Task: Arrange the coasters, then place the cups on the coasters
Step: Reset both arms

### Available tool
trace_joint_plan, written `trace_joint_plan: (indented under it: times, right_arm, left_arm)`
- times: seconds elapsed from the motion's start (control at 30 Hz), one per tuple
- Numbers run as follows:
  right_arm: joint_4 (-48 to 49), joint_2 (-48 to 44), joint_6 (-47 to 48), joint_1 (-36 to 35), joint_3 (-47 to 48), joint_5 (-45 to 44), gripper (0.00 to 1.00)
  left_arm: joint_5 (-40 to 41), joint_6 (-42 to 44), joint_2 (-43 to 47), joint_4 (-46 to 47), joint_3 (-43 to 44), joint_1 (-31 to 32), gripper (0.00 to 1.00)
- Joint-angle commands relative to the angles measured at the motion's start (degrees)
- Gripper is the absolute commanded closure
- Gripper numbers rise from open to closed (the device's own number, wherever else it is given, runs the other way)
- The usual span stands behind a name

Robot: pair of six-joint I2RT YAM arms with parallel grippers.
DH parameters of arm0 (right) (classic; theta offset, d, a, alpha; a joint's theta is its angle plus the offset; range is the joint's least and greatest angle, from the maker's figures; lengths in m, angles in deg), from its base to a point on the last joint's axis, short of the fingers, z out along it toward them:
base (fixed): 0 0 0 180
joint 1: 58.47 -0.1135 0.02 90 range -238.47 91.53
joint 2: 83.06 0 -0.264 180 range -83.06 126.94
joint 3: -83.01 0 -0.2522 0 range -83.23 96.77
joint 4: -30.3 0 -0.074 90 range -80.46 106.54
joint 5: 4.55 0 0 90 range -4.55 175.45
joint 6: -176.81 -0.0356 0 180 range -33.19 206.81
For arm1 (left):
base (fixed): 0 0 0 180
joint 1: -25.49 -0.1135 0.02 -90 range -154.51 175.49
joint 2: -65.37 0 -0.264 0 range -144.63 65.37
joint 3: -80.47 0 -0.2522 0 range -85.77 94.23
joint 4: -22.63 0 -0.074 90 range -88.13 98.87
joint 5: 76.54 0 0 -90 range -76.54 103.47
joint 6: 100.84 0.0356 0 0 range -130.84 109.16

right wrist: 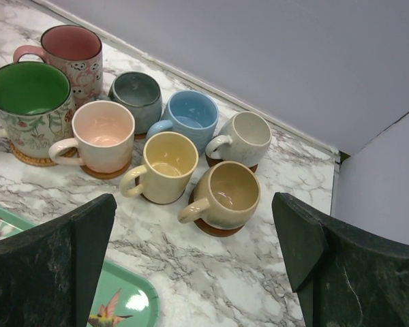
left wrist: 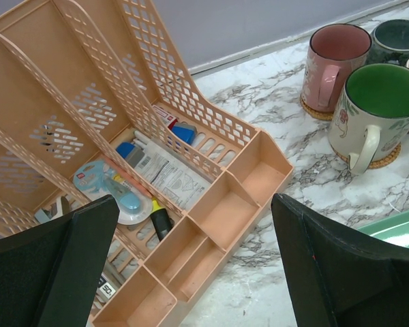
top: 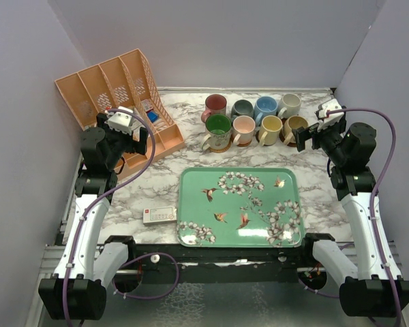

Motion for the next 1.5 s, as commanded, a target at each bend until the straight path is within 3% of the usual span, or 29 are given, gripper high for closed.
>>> trace_joint_plan:
  times: [0.0,1.47]
  right_arm:
    - [-0.03,0.03,1.03,-0.20,-0.33,1.21,0.00]
    - [-0.64,-0.35,1.56,-0.19,-0.27,2.40,0.00]
  left_arm:
    - [-1.32,0.67,0.15,0.93,-0.50,-0.38,0.01]
    - [-2.07,1.04,0.65,0.58,-0.42,-0.47,0.01]
